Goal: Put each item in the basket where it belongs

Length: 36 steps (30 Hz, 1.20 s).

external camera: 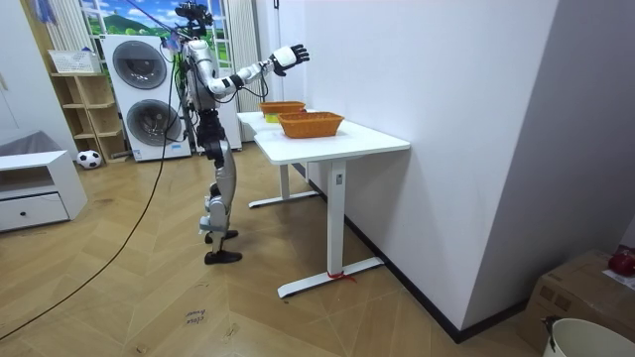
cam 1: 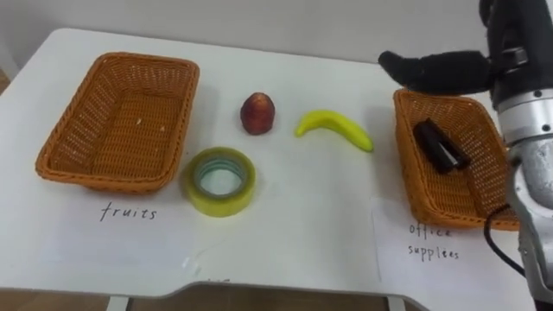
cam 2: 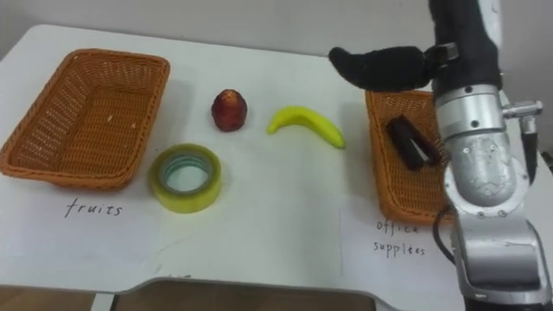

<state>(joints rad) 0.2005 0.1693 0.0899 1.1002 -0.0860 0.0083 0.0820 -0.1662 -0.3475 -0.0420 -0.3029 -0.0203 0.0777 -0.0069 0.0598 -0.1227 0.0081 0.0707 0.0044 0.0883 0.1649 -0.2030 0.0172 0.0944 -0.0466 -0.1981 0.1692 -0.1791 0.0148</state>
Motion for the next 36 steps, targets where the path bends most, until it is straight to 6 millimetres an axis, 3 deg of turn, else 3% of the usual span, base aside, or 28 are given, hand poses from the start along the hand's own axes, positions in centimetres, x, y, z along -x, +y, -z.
trace_targets(k=[4,9,13,20,29,36], left_arm=[[0.0,-0.2,-0.3,-0.011,-0.010,0.006,0.00],[-0.1,-0.3,-0.6,-0.014,-0.014,0.006,0.00],[-0.1,-0.4,-0.8,-0.019,-0.019,-0.004,0.00],[-0.1,-0.6,-1.1,-0.020,-0.033,-0.002,0.00],[-0.1,-0.7,-1.5,-0.030,-0.040,0.004,0.00],[-0.2,-0.9,-1.9,-0.030,-0.048,0.027,0.00]], right_arm=[[-0.4,0.3,-0.3,-0.040,-0.009,-0.022,0.00],[-0.8,2.1,-0.3,-0.106,-0.010,-0.068,0.00],[-0.8,3.9,0.7,-0.151,0.038,-0.104,0.00],[-0.7,5.0,1.3,-0.160,0.069,-0.082,0.00],[-0.6,7.3,2.7,-0.161,0.138,-0.164,0.00],[-0.5,8.0,2.8,-0.148,0.142,-0.196,0.00]], waist=[[0.016,-0.002,0.0003],[0.038,-0.001,0.0007],[0.058,-0.002,0.0002],[0.082,0.001,-0.0006],[0.086,0.006,-0.0011],[0.087,0.013,0.0001]], left_leg=[[-0.025,-0.002,-0.021,0.009,0.000,0.000],[-0.026,-0.001,-0.022,0.008,0.002,-0.002],[-0.033,-0.002,-0.024,0.007,0.002,-0.002],[-0.066,-0.004,-0.041,0.018,0.003,-0.001],[-0.090,-0.004,-0.061,0.029,0.004,-0.002],[-0.105,-0.005,-0.062,0.040,0.004,-0.002]], right_leg=[[-0.009,-0.002,-0.021,0.001,0.000,0.000],[-0.010,0.000,-0.028,0.000,0.000,0.000],[-0.015,-0.002,-0.040,0.000,0.000,0.000],[-0.038,-0.005,-0.066,-0.002,0.000,0.000],[-0.048,-0.004,-0.079,-0.004,0.000,0.000],[-0.059,-0.004,-0.079,-0.003,0.000,0.000]], base=[[0.15],[0.03],[0.04],[0.08],[0.05],[0.00]])
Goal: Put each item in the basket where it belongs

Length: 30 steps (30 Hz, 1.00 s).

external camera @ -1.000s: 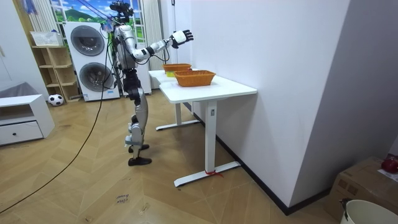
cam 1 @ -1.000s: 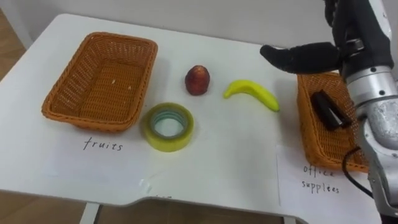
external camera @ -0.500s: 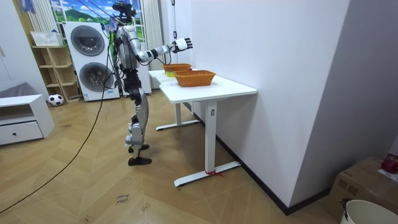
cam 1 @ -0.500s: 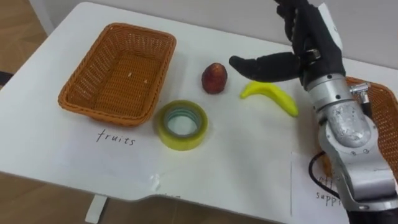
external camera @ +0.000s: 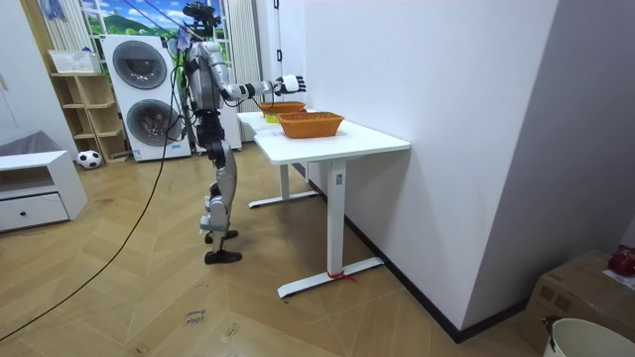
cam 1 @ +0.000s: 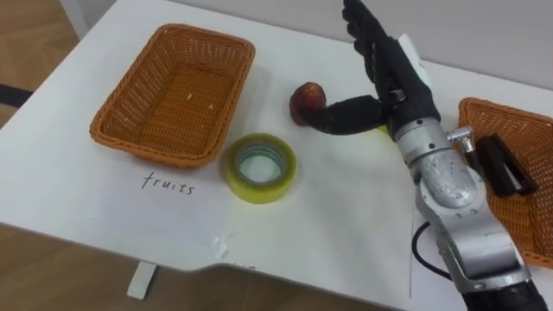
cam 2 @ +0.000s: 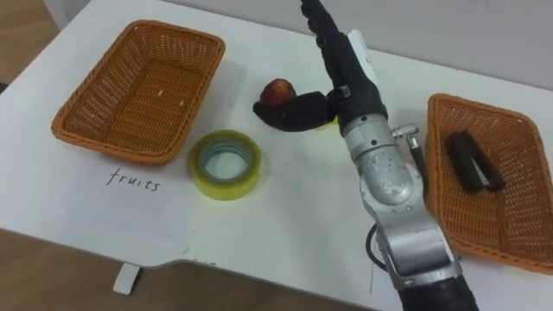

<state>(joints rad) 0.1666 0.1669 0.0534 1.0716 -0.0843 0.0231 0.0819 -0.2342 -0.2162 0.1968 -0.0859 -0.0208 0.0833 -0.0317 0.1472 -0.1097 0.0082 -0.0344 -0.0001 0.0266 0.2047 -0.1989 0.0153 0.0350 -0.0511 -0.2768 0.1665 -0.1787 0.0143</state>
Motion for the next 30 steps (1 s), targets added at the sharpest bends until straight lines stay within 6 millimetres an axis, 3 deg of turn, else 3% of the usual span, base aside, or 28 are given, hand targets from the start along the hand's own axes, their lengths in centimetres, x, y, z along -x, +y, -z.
trace_targets(k=[12,22,30], left_arm=[[-0.1,-0.2,-0.2,0.000,-0.001,0.027,0.00],[-0.2,-0.5,-0.9,0.003,-0.021,0.027,0.00],[-0.2,-0.7,-1.4,0.006,-0.032,0.033,0.00]], right_arm=[[0.0,0.7,0.2,0.062,0.007,-0.032,0.00],[0.0,1.9,0.7,0.093,0.026,-0.075,0.00],[-0.4,2.9,1.1,0.171,0.038,-0.104,0.00]], waist=[[0.003,0.012,0.0020],[0.049,0.012,0.0021],[0.056,0.012,0.0027]], left_leg=[[-0.001,0.000,0.000,-0.001,0.003,-0.002],[0.006,0.000,-0.002,-0.007,0.004,-0.002],[0.001,0.000,-0.001,-0.006,0.004,-0.002]], right_leg=[[-0.001,0.000,0.000,0.000,0.000,0.000],[0.000,0.000,0.001,0.000,0.000,0.000],[0.000,-0.001,-0.002,0.001,0.000,0.000]], base=[[0.00],[-0.01],[0.02]])
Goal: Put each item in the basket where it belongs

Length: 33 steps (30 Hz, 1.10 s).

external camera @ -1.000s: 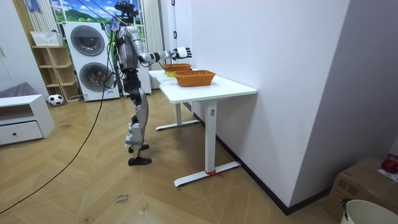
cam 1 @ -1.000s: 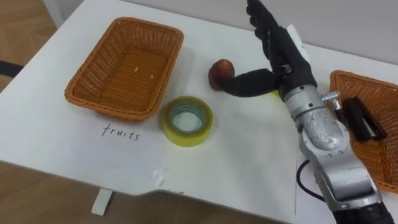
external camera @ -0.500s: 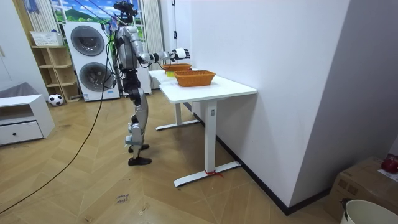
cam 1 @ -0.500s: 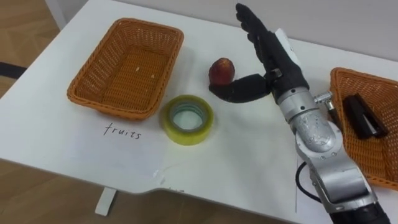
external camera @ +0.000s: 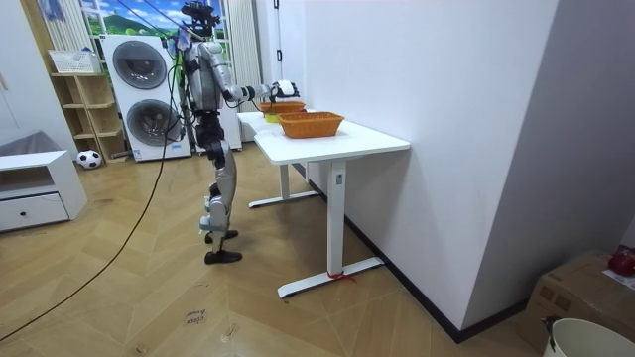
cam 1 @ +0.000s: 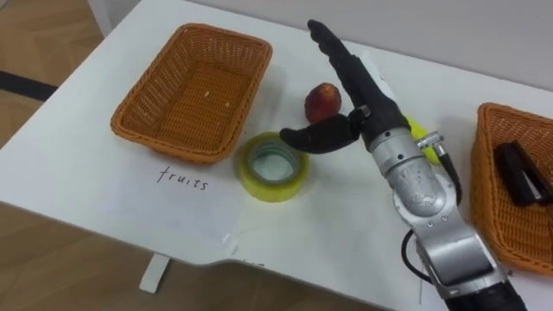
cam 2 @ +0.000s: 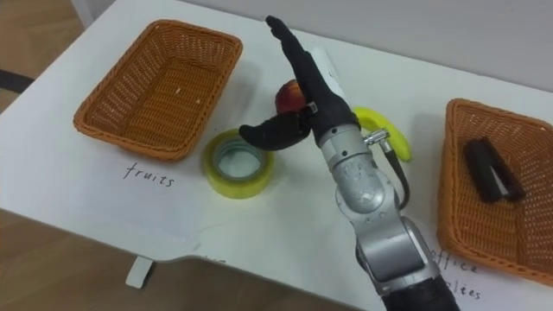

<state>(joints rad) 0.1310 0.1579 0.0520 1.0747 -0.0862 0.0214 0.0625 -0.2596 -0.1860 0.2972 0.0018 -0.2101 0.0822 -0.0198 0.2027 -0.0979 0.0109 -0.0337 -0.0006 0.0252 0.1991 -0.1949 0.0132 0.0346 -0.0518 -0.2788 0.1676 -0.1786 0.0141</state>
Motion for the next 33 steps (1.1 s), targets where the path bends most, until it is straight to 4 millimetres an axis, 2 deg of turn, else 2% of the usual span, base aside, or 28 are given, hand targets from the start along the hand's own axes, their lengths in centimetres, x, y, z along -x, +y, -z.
trace_targets(k=[5,18,26,33], left_arm=[[0.0,-0.1,-0.3,-0.017,-0.007,0.000,0.00],[-0.1,-0.2,-0.4,-0.022,-0.011,0.006,0.00],[-0.1,0.1,-0.4,-0.026,-0.012,0.009,0.00],[-0.1,0.2,-0.6,-0.028,-0.016,0.009,0.00]], right_arm=[[-0.3,0.5,0.8,0.022,0.035,-0.023,0.00],[-0.3,0.8,0.9,0.046,0.038,-0.037,0.00],[-0.2,1.2,2.2,0.095,0.093,-0.053,0.00],[-0.1,1.2,2.5,0.130,0.103,-0.054,0.00]], waist=[[0.000,0.000,0.0002],[0.001,0.000,0.0016],[0.003,-0.012,0.0089],[0.021,-0.018,0.0071]], left_leg=[[-0.009,-0.001,-0.006,0.001,0.000,0.000],[-0.010,-0.004,-0.015,-0.002,0.001,0.001],[-0.015,-0.007,-0.015,-0.003,0.002,0.003],[-0.016,-0.007,-0.018,-0.002,0.002,0.003]], right_leg=[[-0.001,-0.001,-0.007,0.000,0.000,0.000],[-0.001,-0.004,-0.023,-0.001,0.000,0.000],[-0.002,-0.006,-0.026,-0.001,0.000,0.000],[-0.003,-0.007,-0.027,-0.001,0.000,0.000]], base=[[0.05],[0.03],[0.00],[0.01]])
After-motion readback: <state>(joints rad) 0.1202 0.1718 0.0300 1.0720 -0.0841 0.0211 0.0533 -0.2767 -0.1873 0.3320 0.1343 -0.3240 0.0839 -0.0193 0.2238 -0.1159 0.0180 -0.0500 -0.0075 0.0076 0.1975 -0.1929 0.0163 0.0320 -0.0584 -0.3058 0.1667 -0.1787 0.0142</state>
